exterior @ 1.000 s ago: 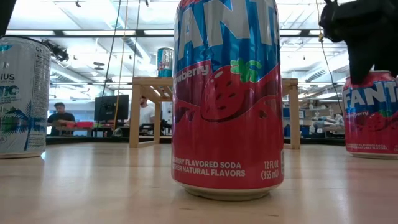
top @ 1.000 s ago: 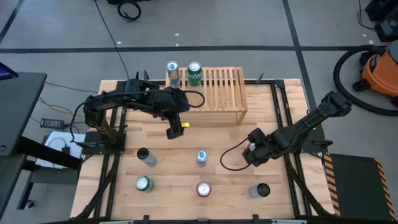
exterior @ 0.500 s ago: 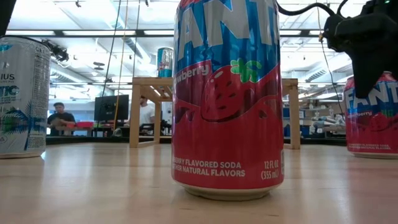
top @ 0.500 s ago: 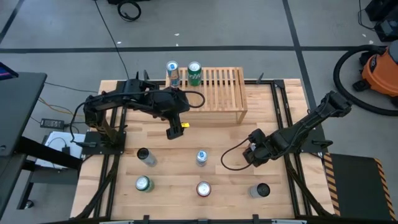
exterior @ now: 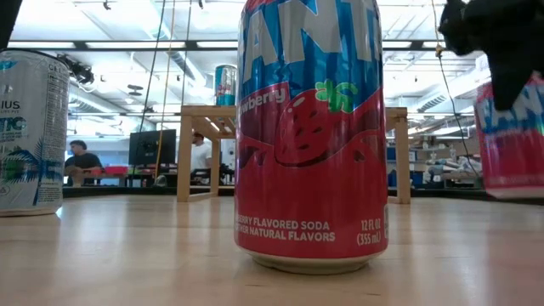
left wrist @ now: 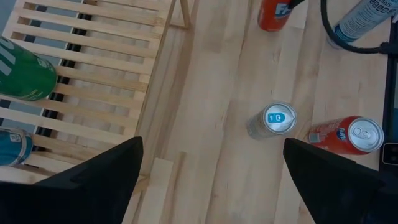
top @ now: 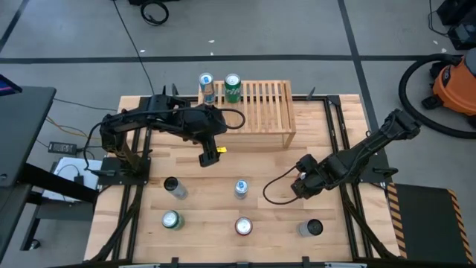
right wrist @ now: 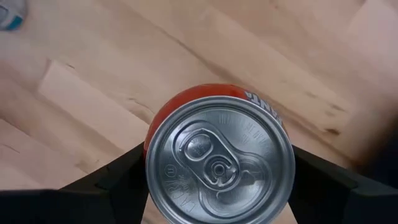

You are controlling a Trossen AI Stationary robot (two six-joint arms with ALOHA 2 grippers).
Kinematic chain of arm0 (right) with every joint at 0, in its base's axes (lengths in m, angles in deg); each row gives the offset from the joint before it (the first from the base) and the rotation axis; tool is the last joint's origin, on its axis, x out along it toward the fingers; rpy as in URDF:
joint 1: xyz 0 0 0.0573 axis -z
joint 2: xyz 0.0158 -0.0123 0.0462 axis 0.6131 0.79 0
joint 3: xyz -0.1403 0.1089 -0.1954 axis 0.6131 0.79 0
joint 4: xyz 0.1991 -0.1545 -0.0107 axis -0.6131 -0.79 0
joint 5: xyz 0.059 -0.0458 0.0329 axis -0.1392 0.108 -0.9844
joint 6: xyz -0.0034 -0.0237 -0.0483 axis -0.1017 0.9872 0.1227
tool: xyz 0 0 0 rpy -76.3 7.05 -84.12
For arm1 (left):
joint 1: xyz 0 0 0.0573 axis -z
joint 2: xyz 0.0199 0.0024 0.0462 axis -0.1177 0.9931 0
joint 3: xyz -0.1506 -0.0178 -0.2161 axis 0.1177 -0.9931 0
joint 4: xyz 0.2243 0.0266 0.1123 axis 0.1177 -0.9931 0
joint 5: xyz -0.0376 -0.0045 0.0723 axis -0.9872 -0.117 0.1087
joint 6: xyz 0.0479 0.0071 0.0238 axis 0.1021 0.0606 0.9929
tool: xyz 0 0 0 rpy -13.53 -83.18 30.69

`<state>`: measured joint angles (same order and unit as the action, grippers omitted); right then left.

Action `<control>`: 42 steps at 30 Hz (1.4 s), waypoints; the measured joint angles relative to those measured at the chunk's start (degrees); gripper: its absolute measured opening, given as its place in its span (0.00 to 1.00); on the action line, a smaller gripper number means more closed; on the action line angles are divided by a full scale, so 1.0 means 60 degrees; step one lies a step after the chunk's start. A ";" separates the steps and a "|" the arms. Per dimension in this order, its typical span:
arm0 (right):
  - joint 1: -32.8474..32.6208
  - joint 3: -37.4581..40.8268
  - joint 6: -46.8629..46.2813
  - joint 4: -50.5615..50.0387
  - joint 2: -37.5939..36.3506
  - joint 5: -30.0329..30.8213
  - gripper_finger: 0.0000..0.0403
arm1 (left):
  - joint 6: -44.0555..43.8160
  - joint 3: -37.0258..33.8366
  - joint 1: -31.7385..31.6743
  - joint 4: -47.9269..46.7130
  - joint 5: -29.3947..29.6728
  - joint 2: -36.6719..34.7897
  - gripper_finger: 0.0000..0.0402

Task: Place canned beverage on shelf
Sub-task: Put the right orange soda can on the shelf

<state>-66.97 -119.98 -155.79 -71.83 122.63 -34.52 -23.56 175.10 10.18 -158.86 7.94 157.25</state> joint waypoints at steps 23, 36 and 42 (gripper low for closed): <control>0.4016 -0.5116 0.5866 -0.2485 -0.0004 0.0604 0.76 | -0.0234 0.0004 -0.0661 0.0007 -0.0001 0.0001 0.97; 0.7407 -0.7747 1.0118 -0.2523 0.0977 -0.0140 0.76 | -0.0106 0.0004 -0.1680 0.0007 0.0002 0.0004 0.97; 0.8475 -0.9484 1.1637 -0.2641 0.2296 -0.0447 0.76 | -0.0098 0.0004 -0.1733 0.0007 0.0002 0.0004 0.97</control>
<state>-16.12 -176.88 -85.97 -87.67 136.41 -37.20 -24.15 175.12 -0.22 -158.82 7.96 157.28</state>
